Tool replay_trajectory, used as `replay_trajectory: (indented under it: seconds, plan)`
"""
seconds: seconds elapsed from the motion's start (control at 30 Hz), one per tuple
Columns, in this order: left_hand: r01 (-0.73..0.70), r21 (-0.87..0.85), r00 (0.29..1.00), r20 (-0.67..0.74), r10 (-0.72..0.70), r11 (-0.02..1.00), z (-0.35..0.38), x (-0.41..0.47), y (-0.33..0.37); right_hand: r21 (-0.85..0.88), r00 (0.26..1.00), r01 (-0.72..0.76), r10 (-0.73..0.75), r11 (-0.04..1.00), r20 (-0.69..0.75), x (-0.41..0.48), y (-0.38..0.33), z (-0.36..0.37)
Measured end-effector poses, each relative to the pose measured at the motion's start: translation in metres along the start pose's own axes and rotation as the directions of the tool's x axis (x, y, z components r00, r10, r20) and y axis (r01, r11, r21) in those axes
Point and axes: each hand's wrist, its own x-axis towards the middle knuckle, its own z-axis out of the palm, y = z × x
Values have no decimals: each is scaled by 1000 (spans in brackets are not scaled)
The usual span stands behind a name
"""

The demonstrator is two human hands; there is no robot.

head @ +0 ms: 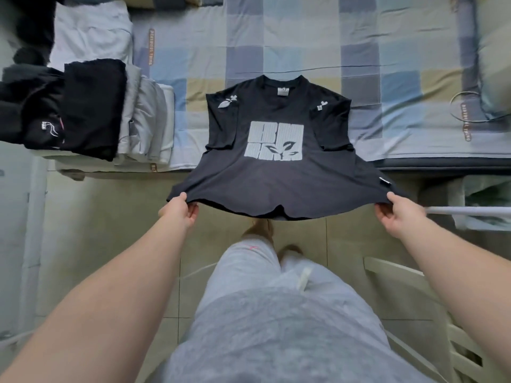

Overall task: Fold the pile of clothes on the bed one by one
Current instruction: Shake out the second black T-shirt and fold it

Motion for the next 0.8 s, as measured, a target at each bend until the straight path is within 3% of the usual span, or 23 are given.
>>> replay_trajectory:
  seconds: [0.13, 0.37, 0.53, 0.8]
  plan:
    - [-21, -3, 1000, 20, 21, 1000, -16, -20, 8, 16, 1000, 3, -4, 1000, 18, -29, 6, -13]
    - [-53, -47, 992, 109, 58, 998, 28, -28, 73, 50, 998, 59, -61, 997, 34, -41, -41, 20]
    - [-44, -58, 984, 167, 53, 997, 95, -12, 139, 108, 997, 54, -60, 993, 57, -19, -91, 87]
    - [-37, 28, 986, 163, 32, 999, 221, 50, 217, 183, 999, 36, -29, 982, -37, 54, -137, 205]
